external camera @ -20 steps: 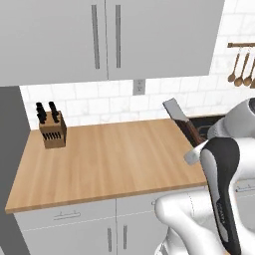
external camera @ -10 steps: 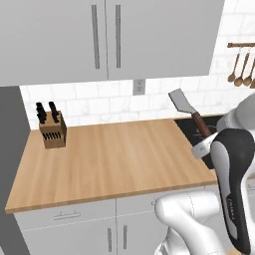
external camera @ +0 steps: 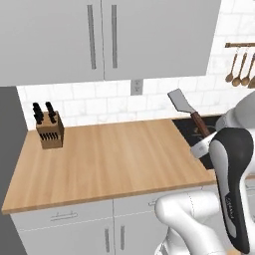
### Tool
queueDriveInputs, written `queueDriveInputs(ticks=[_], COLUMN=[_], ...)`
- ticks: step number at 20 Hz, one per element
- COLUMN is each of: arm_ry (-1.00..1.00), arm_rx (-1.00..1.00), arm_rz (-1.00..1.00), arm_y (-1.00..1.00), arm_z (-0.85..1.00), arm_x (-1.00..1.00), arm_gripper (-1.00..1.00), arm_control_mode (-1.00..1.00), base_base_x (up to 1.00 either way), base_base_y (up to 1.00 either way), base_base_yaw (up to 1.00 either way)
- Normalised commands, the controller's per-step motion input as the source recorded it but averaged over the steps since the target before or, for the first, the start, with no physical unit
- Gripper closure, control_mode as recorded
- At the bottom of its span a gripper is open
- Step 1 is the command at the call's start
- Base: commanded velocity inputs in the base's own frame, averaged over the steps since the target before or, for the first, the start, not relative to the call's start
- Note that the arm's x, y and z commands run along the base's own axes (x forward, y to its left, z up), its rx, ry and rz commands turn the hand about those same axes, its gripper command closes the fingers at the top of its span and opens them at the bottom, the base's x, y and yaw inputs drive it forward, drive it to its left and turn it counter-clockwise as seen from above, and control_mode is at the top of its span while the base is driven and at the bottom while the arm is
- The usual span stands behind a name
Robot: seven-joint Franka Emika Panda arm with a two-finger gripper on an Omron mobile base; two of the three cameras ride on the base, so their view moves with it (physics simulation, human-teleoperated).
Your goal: Put the lemon wedge and sweet potato in the pot. Retrieve the spatula and lightly stir the vegetables in the pot.
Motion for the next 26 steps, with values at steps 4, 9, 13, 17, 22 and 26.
queueDriveInputs(ticks=[4,9,13,17,22,26], arm_ry=[0.00,0.00,0.00,0.00,0.00,0.00], arm_rx=[0.00,0.00,0.00,0.00,0.00,0.00], arm_rz=[0.00,0.00,0.00,0.00,0.00,0.00], arm_y=[0.00,0.00,0.00,0.00,0.00,0.00], arm_z=[0.00,0.00,0.00,0.00,0.00,0.00], arm_x=[0.00,0.00,0.00,0.00,0.00,0.00], arm_gripper=[1.00,1.00,1.00,1.00,1.00,1.00], arm_control_mode=[1.00,1.00,1.00,1.00,1.00,1.00], base_base_x=[-0.02,-0.05,0.00,0.00,0.18,0.50], base_base_y=[-1.00,-1.00,-1.00,-1.00,-1.00,-0.97], base_base_yaw=[-0.01,0.00,0.00,0.00,0.00,0.00])
